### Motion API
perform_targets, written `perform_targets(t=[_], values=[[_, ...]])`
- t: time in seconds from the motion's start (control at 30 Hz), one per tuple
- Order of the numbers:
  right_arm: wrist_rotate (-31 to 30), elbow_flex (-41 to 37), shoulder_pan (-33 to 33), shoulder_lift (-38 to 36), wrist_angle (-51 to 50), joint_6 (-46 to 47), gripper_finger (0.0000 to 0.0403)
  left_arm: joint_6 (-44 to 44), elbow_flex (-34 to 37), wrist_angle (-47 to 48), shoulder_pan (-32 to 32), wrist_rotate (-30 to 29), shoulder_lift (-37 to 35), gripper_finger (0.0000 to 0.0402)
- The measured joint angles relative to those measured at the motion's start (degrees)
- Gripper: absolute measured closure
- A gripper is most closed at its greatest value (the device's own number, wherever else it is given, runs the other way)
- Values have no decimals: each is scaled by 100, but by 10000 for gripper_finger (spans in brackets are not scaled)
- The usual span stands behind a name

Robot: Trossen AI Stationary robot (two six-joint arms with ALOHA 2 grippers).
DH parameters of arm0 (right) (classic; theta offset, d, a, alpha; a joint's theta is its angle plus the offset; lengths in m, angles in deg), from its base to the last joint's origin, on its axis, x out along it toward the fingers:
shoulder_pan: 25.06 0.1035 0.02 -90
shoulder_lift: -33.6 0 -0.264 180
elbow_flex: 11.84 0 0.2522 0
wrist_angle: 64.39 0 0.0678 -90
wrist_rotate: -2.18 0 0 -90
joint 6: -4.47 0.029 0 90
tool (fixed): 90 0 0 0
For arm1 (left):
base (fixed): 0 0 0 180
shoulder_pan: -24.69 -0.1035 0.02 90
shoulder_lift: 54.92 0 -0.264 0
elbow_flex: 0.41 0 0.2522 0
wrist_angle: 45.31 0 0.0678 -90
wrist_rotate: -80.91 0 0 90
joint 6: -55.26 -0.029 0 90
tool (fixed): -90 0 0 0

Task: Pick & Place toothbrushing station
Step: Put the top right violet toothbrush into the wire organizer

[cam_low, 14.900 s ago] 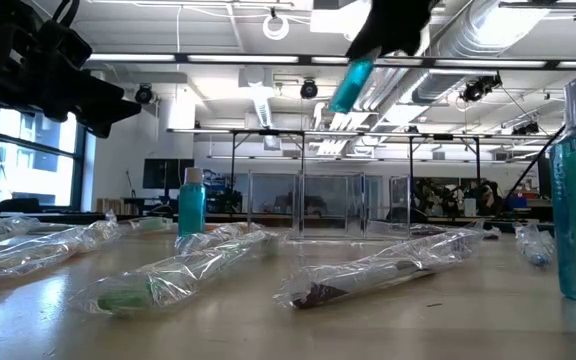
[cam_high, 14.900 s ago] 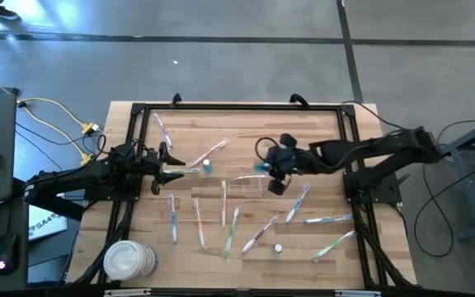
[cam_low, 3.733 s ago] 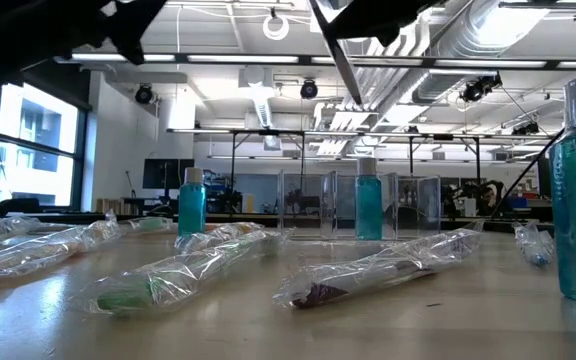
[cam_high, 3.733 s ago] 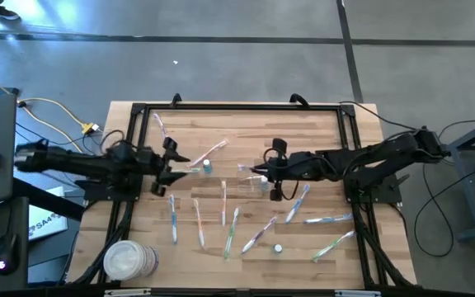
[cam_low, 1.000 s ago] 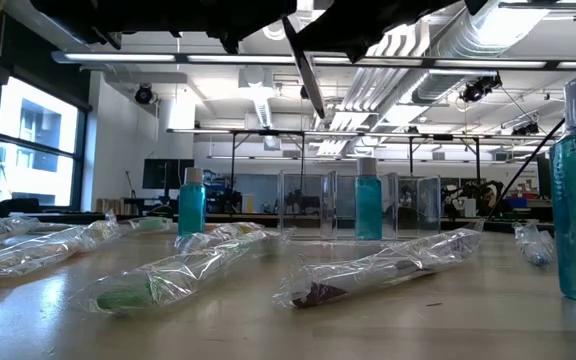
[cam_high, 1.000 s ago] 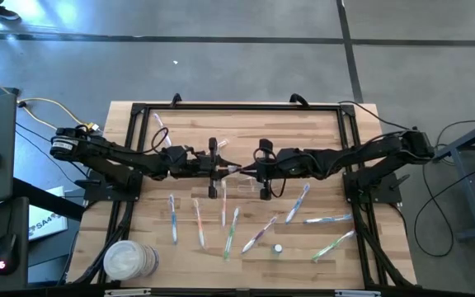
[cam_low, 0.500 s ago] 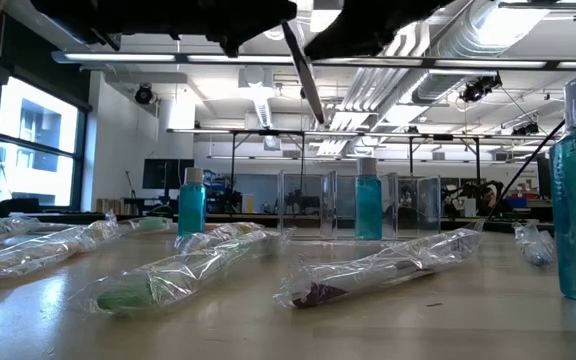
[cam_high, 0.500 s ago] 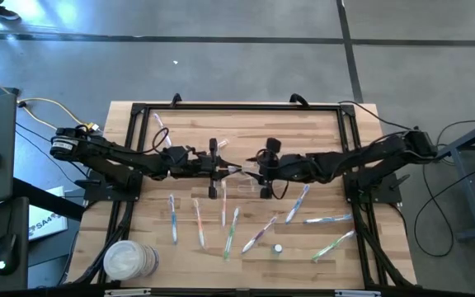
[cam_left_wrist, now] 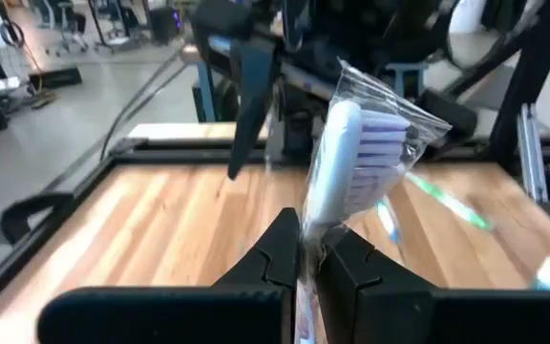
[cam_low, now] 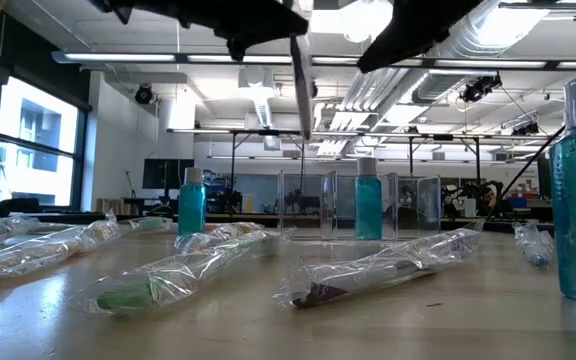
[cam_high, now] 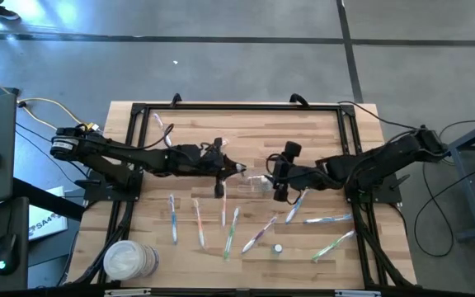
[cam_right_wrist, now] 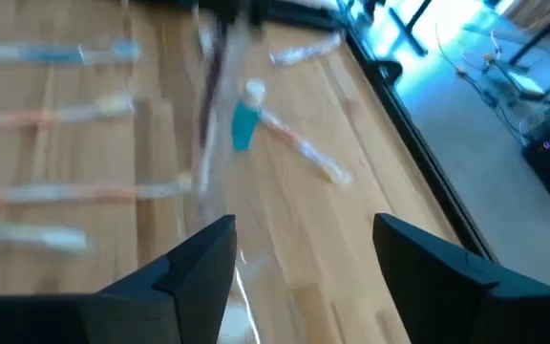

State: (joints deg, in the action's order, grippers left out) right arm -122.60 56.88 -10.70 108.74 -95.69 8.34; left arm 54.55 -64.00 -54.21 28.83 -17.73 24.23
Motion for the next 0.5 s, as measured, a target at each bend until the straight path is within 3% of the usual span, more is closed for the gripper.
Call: perform_targets(t=[0.23, 0.5], values=[[-34, 26, 8, -317, -218, 257, 163, 611, -90, 409, -130, -95, 38, 390], [-24, 13, 6, -362, -362, 351, 162, 821, -91, 235, -428, -92, 380, 390]])
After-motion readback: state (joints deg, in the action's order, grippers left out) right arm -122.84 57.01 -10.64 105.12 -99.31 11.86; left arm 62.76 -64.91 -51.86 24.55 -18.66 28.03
